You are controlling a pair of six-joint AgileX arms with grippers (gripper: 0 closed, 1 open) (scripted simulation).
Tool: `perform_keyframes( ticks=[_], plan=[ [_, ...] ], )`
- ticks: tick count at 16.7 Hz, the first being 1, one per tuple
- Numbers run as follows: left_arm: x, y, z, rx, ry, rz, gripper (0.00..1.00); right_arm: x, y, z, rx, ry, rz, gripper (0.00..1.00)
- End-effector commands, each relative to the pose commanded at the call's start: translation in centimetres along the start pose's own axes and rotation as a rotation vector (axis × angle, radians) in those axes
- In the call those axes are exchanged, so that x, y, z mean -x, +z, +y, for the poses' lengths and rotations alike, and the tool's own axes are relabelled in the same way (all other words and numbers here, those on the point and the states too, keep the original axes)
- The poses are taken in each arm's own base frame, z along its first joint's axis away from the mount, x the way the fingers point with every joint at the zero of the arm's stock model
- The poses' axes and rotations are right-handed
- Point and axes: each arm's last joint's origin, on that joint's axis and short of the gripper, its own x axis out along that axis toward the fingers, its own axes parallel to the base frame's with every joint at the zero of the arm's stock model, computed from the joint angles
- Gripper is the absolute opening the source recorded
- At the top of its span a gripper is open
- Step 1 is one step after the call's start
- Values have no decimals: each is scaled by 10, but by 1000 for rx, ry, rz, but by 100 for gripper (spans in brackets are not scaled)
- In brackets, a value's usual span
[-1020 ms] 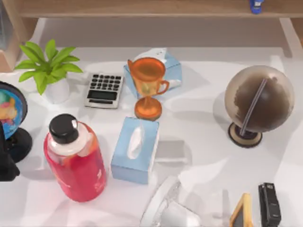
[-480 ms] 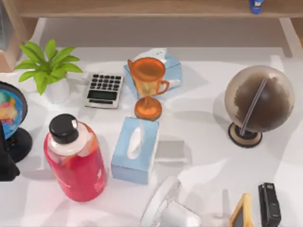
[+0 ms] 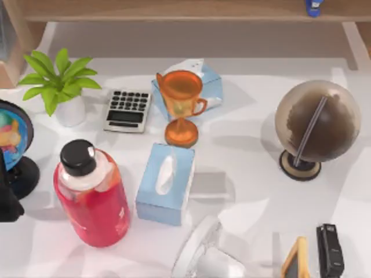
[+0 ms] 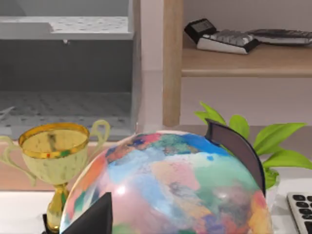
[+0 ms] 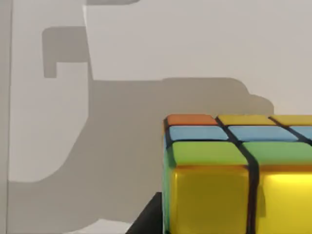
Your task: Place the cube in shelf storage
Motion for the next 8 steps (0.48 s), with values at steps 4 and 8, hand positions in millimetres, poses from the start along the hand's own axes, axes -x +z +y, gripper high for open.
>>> perform_keyframes(
  ticks=[4,8],
  plan=[
    [0,0,0,0,0,0,100,17,3,-4,-21,13,-31,0],
    [0,0,0,0,0,0,100,11,6,0,-14,-6,21,0]
  ],
)
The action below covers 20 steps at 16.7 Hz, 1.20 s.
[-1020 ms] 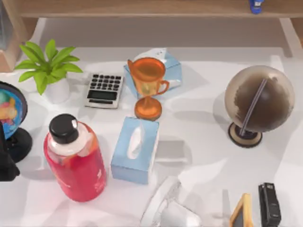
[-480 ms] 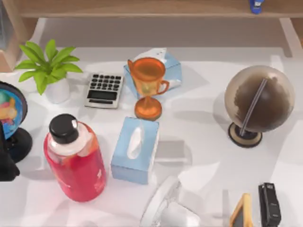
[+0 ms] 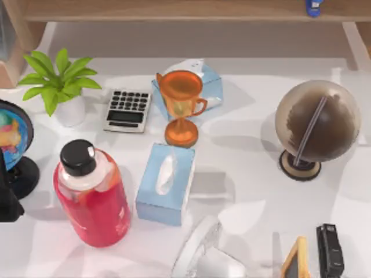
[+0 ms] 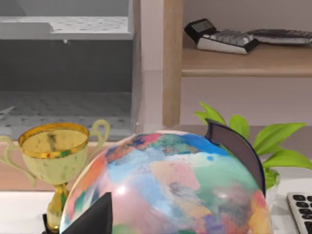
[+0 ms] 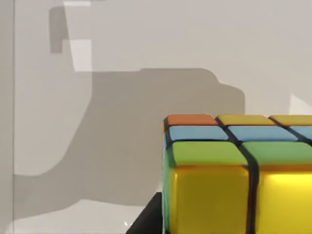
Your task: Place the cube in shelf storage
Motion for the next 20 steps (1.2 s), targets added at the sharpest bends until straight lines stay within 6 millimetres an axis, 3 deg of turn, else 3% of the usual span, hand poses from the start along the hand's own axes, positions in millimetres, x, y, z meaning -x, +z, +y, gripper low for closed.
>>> perform_keyframes(
  ticks=[7,11,13,15,20],
  plan=[
    [0,0,0,0,0,0,100,0,0,0,-2,-7,6,0],
    [0,0,0,0,0,0,100,42,-5,21,20,-57,-3,0],
    [0,0,0,0,0,0,100,75,-7,54,65,-90,-38,0],
    [0,0,0,0,0,0,100,95,-8,100,134,-106,-78,0],
    [0,0,0,0,0,0,100,86,-13,253,379,-75,-214,0]
  ],
)
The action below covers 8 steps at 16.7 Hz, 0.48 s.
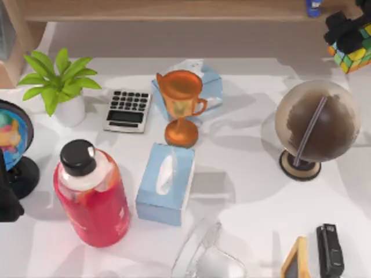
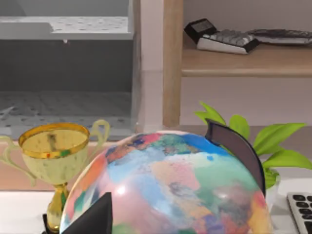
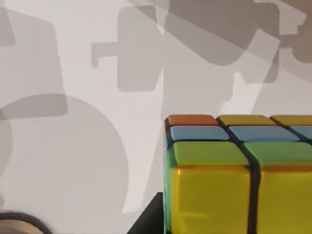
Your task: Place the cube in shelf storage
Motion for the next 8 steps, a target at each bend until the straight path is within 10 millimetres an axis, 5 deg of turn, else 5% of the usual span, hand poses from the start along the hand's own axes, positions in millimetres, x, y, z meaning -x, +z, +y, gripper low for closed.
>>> perform_keyframes(
  ticks=[5,8],
  plan=[
    [0,0,0,0,0,0,100,4,32,156,183,36,-373,0],
    [0,0,0,0,0,0,100,4,38,226,203,52,-614,0]
  ],
)
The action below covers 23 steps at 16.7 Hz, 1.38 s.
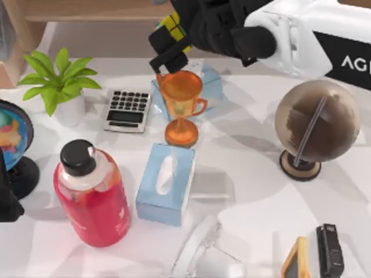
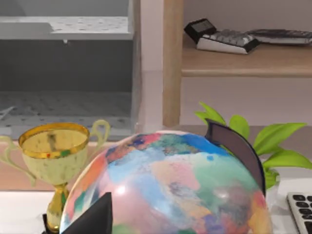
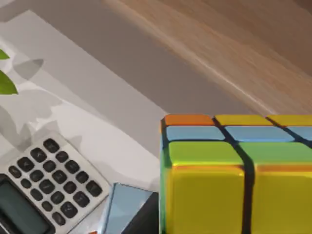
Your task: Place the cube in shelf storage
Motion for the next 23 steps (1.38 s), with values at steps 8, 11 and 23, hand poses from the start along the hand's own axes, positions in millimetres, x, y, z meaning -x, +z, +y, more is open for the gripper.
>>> perform_keyframes(
  ticks=[8,11,23],
  plan=[
    [0,0,0,0,0,0,100,-43,-35,75,-102,-171,-400,0],
    [0,0,0,0,0,0,100,-52,-52,70,-181,-280,-513,0],
    [0,0,0,0,0,0,100,-55,-95,19,-379,-558,-691,0]
  ],
)
